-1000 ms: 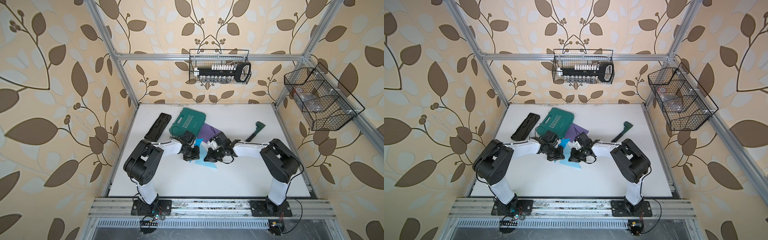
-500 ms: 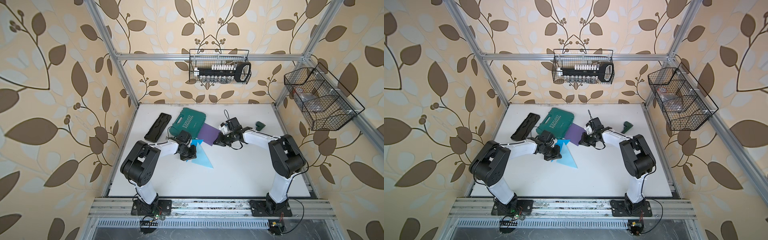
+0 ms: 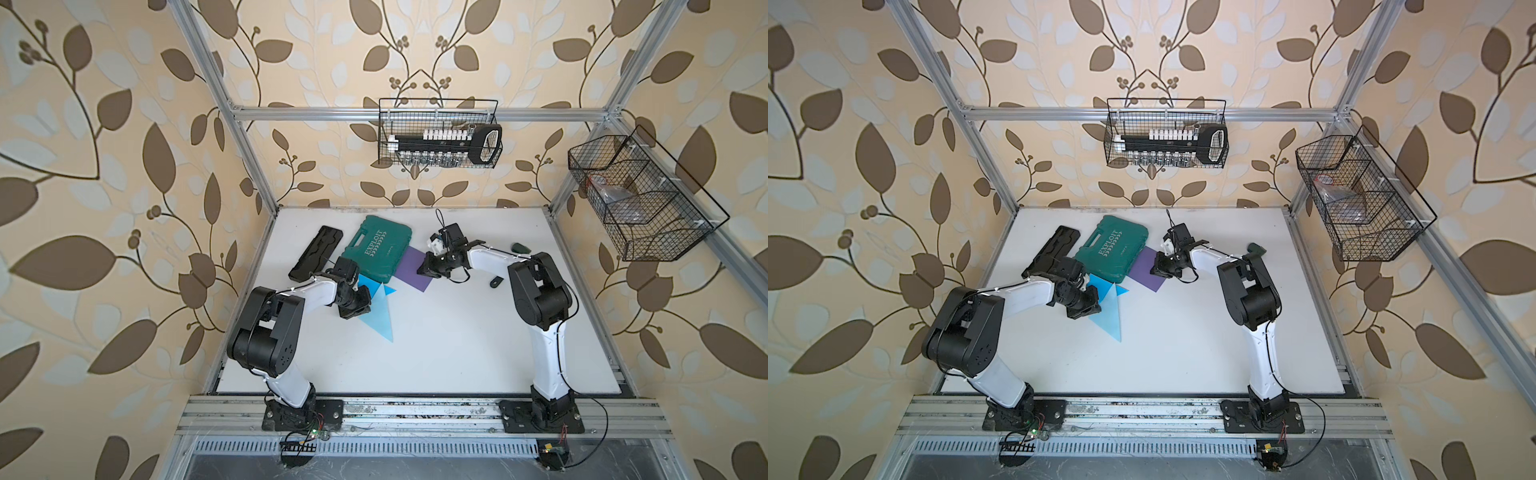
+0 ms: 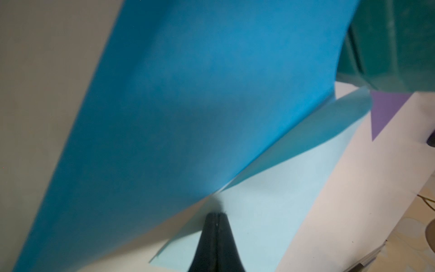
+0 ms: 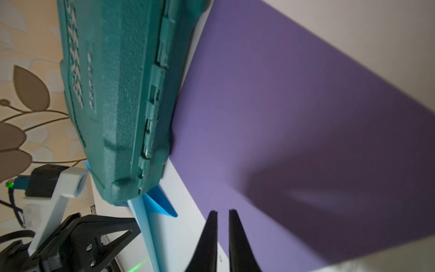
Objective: Fold the square paper diagonally
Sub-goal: Move the paper to the center of the board.
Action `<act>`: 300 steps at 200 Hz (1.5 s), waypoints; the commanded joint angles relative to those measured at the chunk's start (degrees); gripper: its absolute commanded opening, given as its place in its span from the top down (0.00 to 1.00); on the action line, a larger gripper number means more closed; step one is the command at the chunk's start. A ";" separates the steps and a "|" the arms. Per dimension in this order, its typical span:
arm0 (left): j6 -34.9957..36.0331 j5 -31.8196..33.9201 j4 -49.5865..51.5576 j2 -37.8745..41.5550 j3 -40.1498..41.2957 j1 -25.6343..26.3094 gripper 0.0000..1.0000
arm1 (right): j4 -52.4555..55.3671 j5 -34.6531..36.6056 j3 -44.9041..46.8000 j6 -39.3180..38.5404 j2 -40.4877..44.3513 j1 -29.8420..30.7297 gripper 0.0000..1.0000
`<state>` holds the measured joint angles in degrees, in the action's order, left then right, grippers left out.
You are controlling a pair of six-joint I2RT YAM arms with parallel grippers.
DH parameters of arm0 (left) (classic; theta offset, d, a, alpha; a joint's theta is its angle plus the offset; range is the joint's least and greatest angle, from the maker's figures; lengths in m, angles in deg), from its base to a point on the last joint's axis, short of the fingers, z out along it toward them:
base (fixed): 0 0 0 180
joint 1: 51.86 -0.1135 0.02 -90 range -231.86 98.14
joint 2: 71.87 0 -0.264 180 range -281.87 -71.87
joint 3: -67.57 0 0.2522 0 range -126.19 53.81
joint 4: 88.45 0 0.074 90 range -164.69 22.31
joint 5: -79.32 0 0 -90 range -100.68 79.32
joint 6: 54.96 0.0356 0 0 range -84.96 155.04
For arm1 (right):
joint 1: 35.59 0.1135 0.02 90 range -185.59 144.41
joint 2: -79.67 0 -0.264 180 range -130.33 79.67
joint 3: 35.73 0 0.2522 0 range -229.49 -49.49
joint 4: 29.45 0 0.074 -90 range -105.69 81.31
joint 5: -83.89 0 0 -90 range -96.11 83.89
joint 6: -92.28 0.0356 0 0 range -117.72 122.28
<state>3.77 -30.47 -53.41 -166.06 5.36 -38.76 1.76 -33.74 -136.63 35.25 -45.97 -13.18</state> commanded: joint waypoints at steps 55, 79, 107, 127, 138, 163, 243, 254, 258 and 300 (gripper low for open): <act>2.88 7.31 6.05 4.32 0.19 -6.42 1.00 | 3.92 4.08 7.91 -0.01 1.64 0.19 0.89; 2.88 7.33 5.13 4.88 -0.32 -7.38 1.00 | 3.16 5.69 17.41 -0.07 7.97 0.44 0.89; 3.02 6.52 3.55 6.41 -0.05 -7.38 1.00 | 2.62 6.11 27.94 -0.22 15.38 0.55 0.89; 3.40 4.30 1.40 9.97 0.84 -7.11 0.95 | 3.99 5.99 31.75 -2.02 19.86 0.51 0.89; 3.38 3.76 1.34 13.23 0.83 -6.04 0.88 | 4.87 5.23 32.59 -3.36 22.07 0.24 0.87; 3.12 8.27 4.67 20.18 -1.42 -0.74 0.71 | 7.94 3.76 32.49 -5.19 27.91 -0.82 0.76; 3.09 0.69 1.19 19.92 -7.44 10.28 0.61 | 14.16 2.24 31.11 -8.63 32.49 -12.16 0.23; 3.35 -1.50 -1.28 16.97 -7.83 11.39 0.61 | 14.36 2.15 30.67 -9.34 31.42 -13.19 0.19; 3.51 -2.11 -1.90 15.84 -8.08 11.83 0.61 | 14.24 2.19 30.78 -9.53 31.21 -13.44 0.18; 6.45 -6.88 -5.08 3.27 -13.38 17.22 0.71 | 12.87 2.50 30.93 -10.64 29.08 -14.77 0.12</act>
<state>7.77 -32.92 -54.35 -158.72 -4.08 -24.11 14.18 -31.19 -104.69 26.40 -15.13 -27.54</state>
